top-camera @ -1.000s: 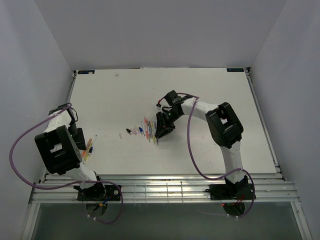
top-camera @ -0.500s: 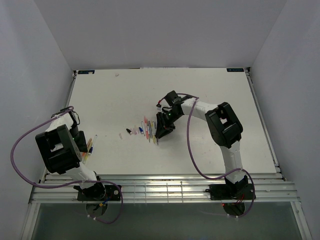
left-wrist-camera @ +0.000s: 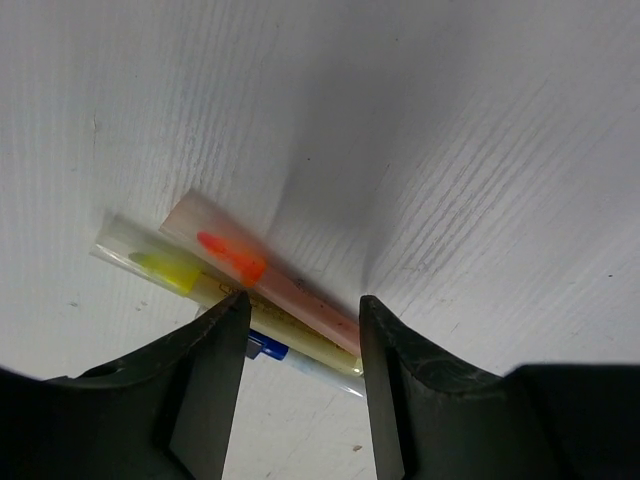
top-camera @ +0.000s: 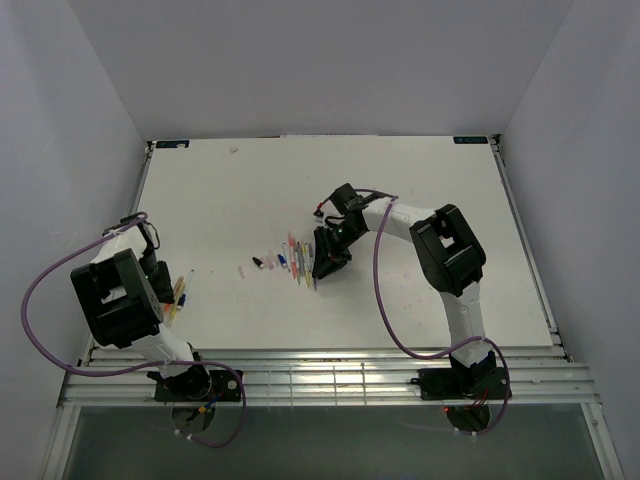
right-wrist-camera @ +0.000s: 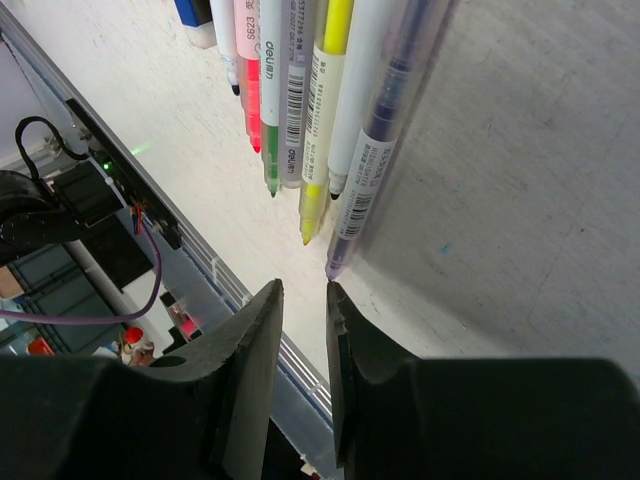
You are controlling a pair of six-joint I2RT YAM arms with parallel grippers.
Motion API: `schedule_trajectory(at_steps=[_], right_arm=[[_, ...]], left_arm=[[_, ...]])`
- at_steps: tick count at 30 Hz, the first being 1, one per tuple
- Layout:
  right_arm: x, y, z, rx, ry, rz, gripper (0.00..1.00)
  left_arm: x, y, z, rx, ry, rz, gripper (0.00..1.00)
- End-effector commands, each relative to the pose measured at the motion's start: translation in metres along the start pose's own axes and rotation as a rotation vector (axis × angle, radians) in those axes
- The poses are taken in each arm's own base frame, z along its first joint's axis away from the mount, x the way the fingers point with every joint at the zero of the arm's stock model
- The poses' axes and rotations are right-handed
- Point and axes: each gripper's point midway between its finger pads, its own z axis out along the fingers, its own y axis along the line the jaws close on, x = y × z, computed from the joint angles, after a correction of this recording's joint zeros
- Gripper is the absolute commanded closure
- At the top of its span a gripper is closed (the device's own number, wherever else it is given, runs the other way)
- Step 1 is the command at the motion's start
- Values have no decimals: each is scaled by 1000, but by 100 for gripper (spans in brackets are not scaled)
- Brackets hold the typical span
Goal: Open the pen caps
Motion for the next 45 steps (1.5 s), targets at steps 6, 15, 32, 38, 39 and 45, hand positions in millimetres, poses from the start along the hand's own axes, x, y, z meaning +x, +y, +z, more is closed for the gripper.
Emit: schedule_trajectory(at_steps=[6,15,32,38,39,45], right_arm=[[0,0,-1,-17,-2,-16,70],[0,-2,-1,-18,-3,-9,70],[2,-5,0,-15,0,-4,70],[2,-6,0,-12,0,-1,70],[2,-7,0,-12,1,0,70],[2,-9,1,-10,4,6,70]], left_arm=[[0,-12,-2,13,12,-150,42],[0,-6,3,-9,3,-142,44],[-5,-14,11,-36,-22,-150,59],[-10,-26,15,-46,-31,-163,59],[-12,-32,13,-38,-32,-165,60],[-12,-41,19,-59,-34,-164,69]])
